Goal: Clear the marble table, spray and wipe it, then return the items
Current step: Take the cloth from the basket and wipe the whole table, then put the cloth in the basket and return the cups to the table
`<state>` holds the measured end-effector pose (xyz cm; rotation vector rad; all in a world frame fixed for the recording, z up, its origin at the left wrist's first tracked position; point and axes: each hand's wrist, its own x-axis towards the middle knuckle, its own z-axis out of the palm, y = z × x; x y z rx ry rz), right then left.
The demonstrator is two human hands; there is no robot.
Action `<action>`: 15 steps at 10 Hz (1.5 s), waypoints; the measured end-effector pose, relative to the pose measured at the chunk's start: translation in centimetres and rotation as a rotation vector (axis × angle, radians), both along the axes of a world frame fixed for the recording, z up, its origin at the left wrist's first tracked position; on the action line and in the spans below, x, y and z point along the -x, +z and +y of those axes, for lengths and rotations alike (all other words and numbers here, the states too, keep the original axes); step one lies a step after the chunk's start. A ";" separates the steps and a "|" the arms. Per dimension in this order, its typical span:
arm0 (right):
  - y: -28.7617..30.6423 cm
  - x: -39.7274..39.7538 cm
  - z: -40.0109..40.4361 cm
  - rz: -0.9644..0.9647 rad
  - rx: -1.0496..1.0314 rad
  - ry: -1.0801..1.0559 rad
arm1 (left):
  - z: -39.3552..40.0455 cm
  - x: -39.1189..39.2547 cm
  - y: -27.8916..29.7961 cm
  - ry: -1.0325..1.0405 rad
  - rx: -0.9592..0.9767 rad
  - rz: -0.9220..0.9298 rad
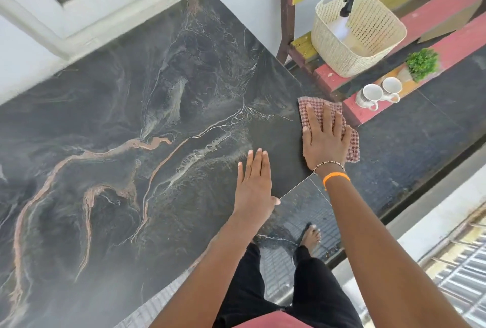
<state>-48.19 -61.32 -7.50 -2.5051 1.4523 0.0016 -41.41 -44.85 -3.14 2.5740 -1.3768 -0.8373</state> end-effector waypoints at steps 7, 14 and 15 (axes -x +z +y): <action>4.0 11.7 -12.3 -1.149 -1.094 -0.549 | -17.7 11.5 2.6 0.083 0.249 0.376; 2.0 7.2 -32.3 -1.148 -1.591 -0.467 | -37.7 0.6 2.2 0.857 0.438 1.328; 0.4 5.9 -38.4 -0.965 -1.429 -0.384 | -41.9 -0.8 0.9 0.953 0.400 1.252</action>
